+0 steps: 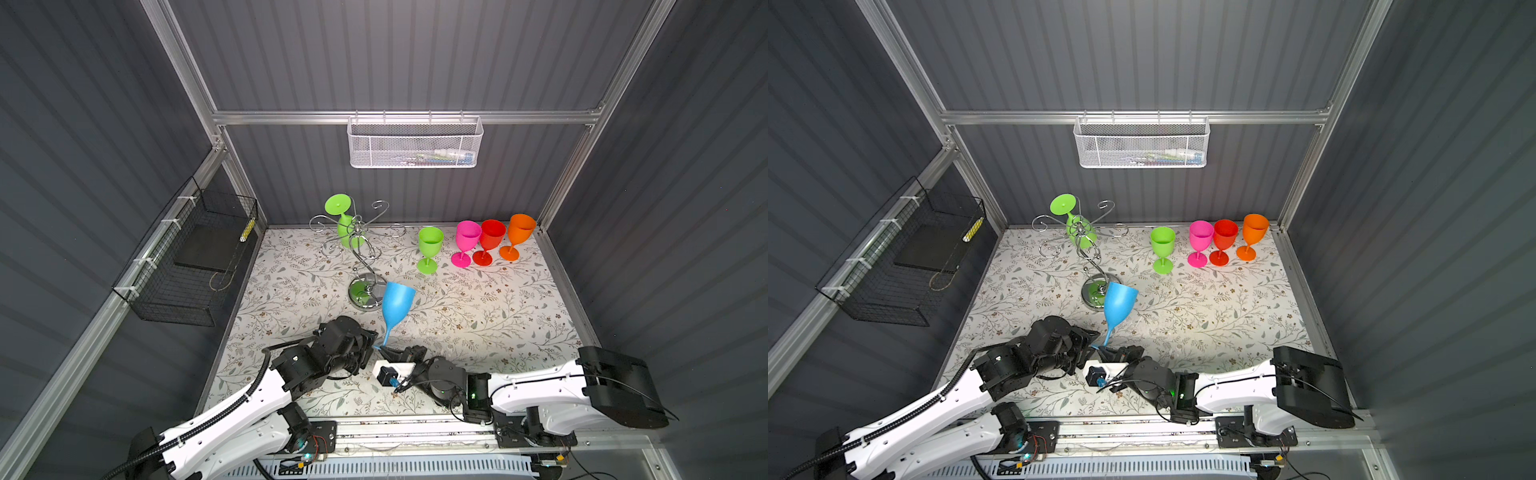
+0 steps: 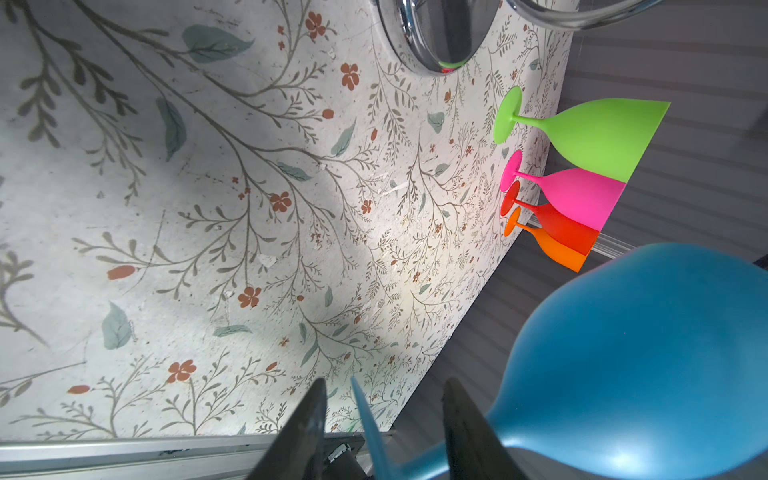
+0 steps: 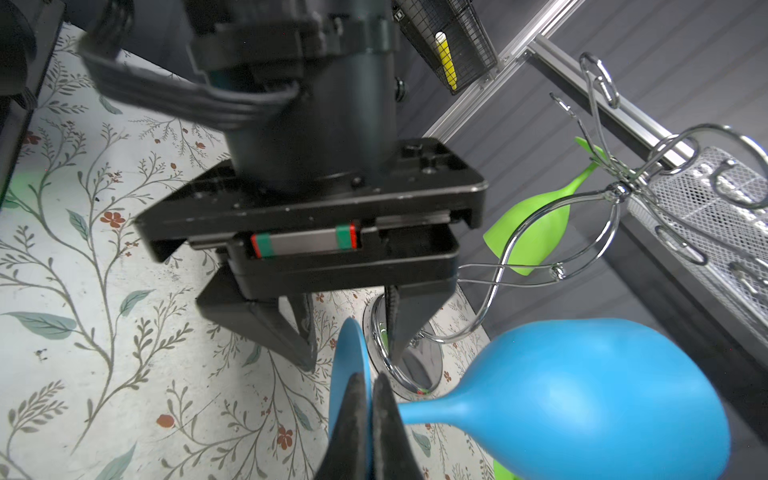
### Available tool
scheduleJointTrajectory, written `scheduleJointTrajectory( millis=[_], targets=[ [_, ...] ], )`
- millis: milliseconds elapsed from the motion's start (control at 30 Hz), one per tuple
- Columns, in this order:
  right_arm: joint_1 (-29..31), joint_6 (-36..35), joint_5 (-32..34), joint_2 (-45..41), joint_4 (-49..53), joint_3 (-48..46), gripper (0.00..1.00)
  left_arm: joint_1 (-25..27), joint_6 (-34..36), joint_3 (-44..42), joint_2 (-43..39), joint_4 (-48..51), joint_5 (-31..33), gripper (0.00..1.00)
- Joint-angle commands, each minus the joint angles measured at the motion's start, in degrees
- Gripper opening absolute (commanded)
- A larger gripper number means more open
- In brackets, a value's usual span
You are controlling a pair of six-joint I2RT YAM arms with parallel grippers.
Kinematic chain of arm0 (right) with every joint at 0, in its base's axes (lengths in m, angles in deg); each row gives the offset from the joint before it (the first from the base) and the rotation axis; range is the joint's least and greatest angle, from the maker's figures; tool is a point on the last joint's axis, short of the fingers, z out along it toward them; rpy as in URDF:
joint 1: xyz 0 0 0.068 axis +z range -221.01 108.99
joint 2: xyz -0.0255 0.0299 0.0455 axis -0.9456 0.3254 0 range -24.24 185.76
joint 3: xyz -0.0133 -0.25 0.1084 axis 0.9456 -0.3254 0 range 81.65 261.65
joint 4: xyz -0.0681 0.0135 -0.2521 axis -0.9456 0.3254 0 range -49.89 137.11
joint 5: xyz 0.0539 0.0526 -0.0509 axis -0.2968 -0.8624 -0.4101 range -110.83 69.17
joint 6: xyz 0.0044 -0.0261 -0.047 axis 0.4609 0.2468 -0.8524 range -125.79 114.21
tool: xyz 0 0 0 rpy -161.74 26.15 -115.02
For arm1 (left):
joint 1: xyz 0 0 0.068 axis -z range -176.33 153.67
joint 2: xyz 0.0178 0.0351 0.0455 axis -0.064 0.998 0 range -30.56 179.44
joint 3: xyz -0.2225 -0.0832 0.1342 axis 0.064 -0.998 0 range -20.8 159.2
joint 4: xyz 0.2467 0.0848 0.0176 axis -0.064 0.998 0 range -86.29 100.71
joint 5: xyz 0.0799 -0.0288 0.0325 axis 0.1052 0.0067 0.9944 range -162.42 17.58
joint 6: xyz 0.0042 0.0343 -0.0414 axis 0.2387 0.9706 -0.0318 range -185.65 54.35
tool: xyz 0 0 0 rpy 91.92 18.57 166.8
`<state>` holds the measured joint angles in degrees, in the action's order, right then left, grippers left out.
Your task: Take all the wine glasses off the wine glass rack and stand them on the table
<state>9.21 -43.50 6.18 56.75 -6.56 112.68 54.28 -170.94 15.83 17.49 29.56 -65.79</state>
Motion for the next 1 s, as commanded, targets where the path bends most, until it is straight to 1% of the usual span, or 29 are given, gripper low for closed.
scheduleJointTrajectory(
  millis=[0, 67, 233, 467, 667, 733, 867, 967],
  targets=[
    [0.3, -1.1, 1.1, -0.2, -3.7, -0.4, 0.00, 0.3, -0.8, -0.1, 0.3, 0.0, 1.2, 0.41],
    [0.3, -1.1, 1.0, -0.1, -3.7, -0.4, 0.00, 0.3, -1.0, -0.4, 0.4, -0.4, 1.3, 0.36],
    [0.5, -1.2, 1.0, -0.2, -3.8, -0.6, 0.00, 0.4, -1.6, -1.5, -0.2, -1.9, 1.2, 0.19],
    [0.7, -1.7, 1.1, 0.5, -3.8, -0.3, 0.00, 0.4, -1.7, -1.4, -0.4, -1.2, 1.5, 0.11],
    [0.9, -2.2, 1.3, 1.0, -3.8, 0.1, 0.00, 0.4, -2.0, -2.2, -1.2, -1.2, 1.8, 0.01],
    [1.0, -2.3, 1.5, 0.9, -3.8, 0.1, 0.01, 0.4, -2.0, -2.4, -1.4, -1.2, 2.0, 0.00],
    [1.2, -2.6, 2.1, 0.7, -3.8, 0.1, 0.09, 0.5, -2.1, -2.8, -1.8, -1.4, 2.2, 0.00],
    [1.5, -2.7, 2.4, 0.0, -3.3, 0.0, 0.24, 0.4, -2.0, -3.0, -2.3, -1.1, 2.5, 0.00]
  ],
)
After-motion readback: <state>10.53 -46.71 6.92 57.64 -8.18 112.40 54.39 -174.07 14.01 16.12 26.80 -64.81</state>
